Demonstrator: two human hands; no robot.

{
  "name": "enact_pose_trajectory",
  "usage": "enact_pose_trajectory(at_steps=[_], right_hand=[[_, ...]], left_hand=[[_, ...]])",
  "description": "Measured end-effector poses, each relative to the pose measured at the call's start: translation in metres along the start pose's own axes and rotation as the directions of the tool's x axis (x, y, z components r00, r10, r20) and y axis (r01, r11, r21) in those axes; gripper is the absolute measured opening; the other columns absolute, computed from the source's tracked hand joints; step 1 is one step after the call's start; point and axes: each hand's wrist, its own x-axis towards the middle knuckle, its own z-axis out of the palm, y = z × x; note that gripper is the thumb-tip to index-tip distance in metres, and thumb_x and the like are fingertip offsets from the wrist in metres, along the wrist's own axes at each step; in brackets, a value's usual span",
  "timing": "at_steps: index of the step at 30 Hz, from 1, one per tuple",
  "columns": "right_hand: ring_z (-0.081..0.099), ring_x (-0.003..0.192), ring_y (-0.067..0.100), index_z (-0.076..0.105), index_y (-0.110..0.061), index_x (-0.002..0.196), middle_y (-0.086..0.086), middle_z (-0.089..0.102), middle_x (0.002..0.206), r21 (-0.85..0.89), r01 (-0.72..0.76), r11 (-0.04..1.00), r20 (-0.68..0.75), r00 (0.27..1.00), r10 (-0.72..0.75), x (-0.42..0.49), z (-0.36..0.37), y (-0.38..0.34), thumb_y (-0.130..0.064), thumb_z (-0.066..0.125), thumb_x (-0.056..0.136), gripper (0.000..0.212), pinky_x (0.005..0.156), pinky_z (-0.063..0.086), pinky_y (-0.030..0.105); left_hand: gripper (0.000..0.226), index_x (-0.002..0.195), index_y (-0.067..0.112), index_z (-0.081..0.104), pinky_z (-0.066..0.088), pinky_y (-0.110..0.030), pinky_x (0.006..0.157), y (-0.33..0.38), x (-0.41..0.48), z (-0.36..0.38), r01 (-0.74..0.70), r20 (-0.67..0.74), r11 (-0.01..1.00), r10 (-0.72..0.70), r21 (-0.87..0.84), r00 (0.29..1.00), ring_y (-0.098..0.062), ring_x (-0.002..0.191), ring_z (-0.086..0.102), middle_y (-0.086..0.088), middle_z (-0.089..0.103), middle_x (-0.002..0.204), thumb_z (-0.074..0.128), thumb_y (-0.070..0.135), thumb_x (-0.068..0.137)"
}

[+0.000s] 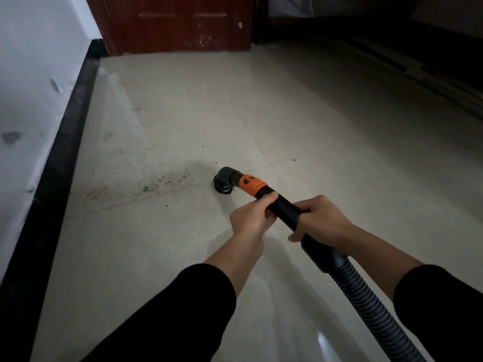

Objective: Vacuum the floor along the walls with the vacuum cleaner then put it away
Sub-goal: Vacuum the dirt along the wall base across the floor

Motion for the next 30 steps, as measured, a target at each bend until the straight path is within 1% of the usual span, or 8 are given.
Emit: enact_pose_trajectory(at_steps=[4,6,13,16,19,23,27,30], right_hand=[[0.062,0.053,0.022,0.073,-0.012,0.083,0.008,0.064,0.063,-0.008,0.006,1.000,0.032,0.999,-0.006,-0.004,0.000,-0.003,0.002,0.073,0.064,0.024,0.053,0.051,0.026],[0.062,0.051,0.020,0.074,-0.012,0.085,0.008,0.064,0.063,-0.014,0.009,1.000,0.049,0.999,-0.008,-0.007,0.000,-0.005,0.002,0.073,0.064,0.025,0.051,0.049,0.024],[0.062,0.053,0.020,0.074,-0.013,0.086,0.010,0.066,0.066,-0.044,0.033,0.998,0.083,0.996,-0.029,-0.013,0.005,-0.011,0.000,0.073,0.062,0.027,0.052,0.049,0.024],[0.060,0.051,0.016,0.075,-0.018,0.083,0.008,0.066,0.064,-0.057,0.041,0.998,0.091,0.995,-0.036,-0.016,0.008,-0.013,-0.001,0.073,0.062,0.028,0.047,0.045,0.019],[0.059,0.052,0.014,0.075,-0.020,0.083,0.004,0.064,0.062,-0.065,0.046,0.997,0.101,0.994,-0.039,-0.018,0.009,-0.013,-0.002,0.074,0.060,0.029,0.046,0.043,0.018],[0.058,0.057,0.016,0.075,-0.019,0.085,0.003,0.063,0.064,-0.068,0.051,0.996,0.114,0.993,-0.043,-0.022,0.009,-0.013,-0.002,0.073,0.060,0.031,0.051,0.045,0.021],[0.057,0.058,0.018,0.075,-0.016,0.085,0.004,0.061,0.063,-0.068,0.059,0.996,0.133,0.990,-0.050,-0.026,0.009,-0.013,-0.001,0.073,0.060,0.030,0.055,0.049,0.023],[0.057,0.055,0.018,0.075,-0.016,0.086,0.004,0.060,0.061,-0.066,0.065,0.996,0.149,0.987,-0.054,-0.028,0.010,-0.014,0.001,0.072,0.061,0.031,0.053,0.050,0.023]], left_hand=[[0.022,0.082,0.001,0.067,0.059,-0.026,0.078,0.002,-0.007,-0.004,-0.011,-0.005,1.000,0.011,-0.007,1.000,-0.021,0.077,0.074,-0.015,0.074,0.087,0.085,0.009,0.071],[0.022,0.082,0.000,0.067,0.059,-0.028,0.080,0.002,-0.010,-0.007,-0.013,-0.011,1.000,0.012,-0.018,1.000,-0.021,0.075,0.074,-0.015,0.075,0.085,0.084,0.009,0.071],[0.026,0.087,-0.001,0.068,0.060,-0.027,0.073,0.006,-0.019,-0.016,-0.005,-0.055,0.999,0.003,-0.041,0.999,-0.020,0.071,0.074,-0.014,0.075,0.080,0.085,0.007,0.069],[0.025,0.089,-0.002,0.068,0.060,-0.030,0.076,0.006,-0.022,-0.021,-0.021,-0.056,0.998,0.018,-0.051,0.998,-0.019,0.072,0.074,-0.014,0.075,0.079,0.083,0.006,0.070],[0.025,0.089,-0.003,0.068,0.060,-0.033,0.080,0.005,-0.024,-0.024,-0.030,-0.064,0.998,0.026,-0.059,0.998,-0.021,0.073,0.074,-0.014,0.075,0.079,0.082,0.005,0.070],[0.023,0.087,-0.003,0.068,0.060,-0.031,0.077,0.002,-0.028,-0.026,-0.038,-0.081,0.998,0.034,-0.053,0.996,-0.018,0.069,0.074,-0.012,0.075,0.075,0.082,0.006,0.070],[0.021,0.085,-0.001,0.069,0.059,-0.024,0.064,0.000,-0.032,-0.029,-0.054,-0.094,0.998,0.051,-0.035,0.994,-0.016,0.070,0.074,-0.011,0.075,0.075,0.081,0.008,0.071],[0.019,0.084,-0.001,0.069,0.059,-0.024,0.065,-0.001,-0.034,-0.031,-0.057,-0.113,0.998,0.053,-0.033,0.992,-0.016,0.068,0.074,-0.010,0.074,0.072,0.081,0.008,0.071]])
